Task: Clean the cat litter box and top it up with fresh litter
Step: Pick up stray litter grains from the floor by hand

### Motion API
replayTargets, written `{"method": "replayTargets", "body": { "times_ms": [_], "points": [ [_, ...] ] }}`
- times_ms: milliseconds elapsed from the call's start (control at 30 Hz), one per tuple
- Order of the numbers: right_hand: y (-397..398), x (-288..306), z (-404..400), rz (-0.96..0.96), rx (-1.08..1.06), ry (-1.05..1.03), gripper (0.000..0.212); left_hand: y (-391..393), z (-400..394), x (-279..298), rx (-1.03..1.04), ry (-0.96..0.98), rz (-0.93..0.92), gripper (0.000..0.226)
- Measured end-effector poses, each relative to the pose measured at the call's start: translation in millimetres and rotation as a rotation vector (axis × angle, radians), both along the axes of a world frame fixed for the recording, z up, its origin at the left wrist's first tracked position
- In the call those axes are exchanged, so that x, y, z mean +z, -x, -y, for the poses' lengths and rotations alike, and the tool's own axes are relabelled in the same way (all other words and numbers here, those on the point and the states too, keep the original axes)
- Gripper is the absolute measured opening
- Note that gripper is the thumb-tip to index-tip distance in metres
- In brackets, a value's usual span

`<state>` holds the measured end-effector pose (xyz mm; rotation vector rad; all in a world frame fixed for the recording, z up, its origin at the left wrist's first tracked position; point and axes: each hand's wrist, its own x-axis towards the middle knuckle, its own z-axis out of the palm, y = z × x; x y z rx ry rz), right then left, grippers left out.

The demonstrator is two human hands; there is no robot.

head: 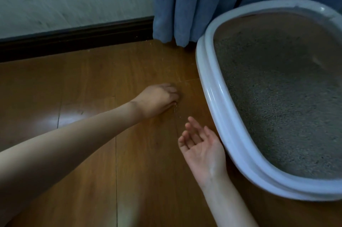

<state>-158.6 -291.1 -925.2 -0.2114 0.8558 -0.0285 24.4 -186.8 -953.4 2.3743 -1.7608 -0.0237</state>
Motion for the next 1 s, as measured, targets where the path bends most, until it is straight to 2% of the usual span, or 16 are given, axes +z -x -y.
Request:
{"method": "replayTargets", "body": {
  "times_ms": [167,233,300,367,433,533,667,833,1000],
  "points": [
    [2,-7,9,-0.007,-0.012,0.04,0.034,2,11,8,-0.134,-0.047,0.102,0.015],
    [4,-8,8,-0.01,-0.029,0.047,0.034,3,9,15,-0.113,-0.042,0.113,0.012],
    [4,-10,4,-0.004,-0.05,0.03,0.034,13,3,28,-0.002,0.062,0.06,0.003],
    [3,-12,1,0.016,-0.066,-0.02,0.038,37,-3,42,0.06,0.204,-0.005,0.012],
    [0,-14,0,0.078,-0.056,-0.09,0.046,70,-7,50,0.034,0.258,-0.089,0.013],
    [-4,-13,-2,0.178,0.03,-0.148,0.052,103,-13,44,-0.042,0.193,-0.063,0.008],
    [-7,-23,-6,0.18,0.046,-0.14,0.051,97,-19,43,-0.008,0.188,-0.036,0.011],
    [-2,-27,-3,0.2,-0.036,-0.171,0.048,55,-25,46,0.292,0.339,-0.155,0.009],
    [-3,-29,-3,0.14,-0.023,-0.151,0.049,66,-16,42,0.243,0.352,-0.361,0.006]
  ]
}}
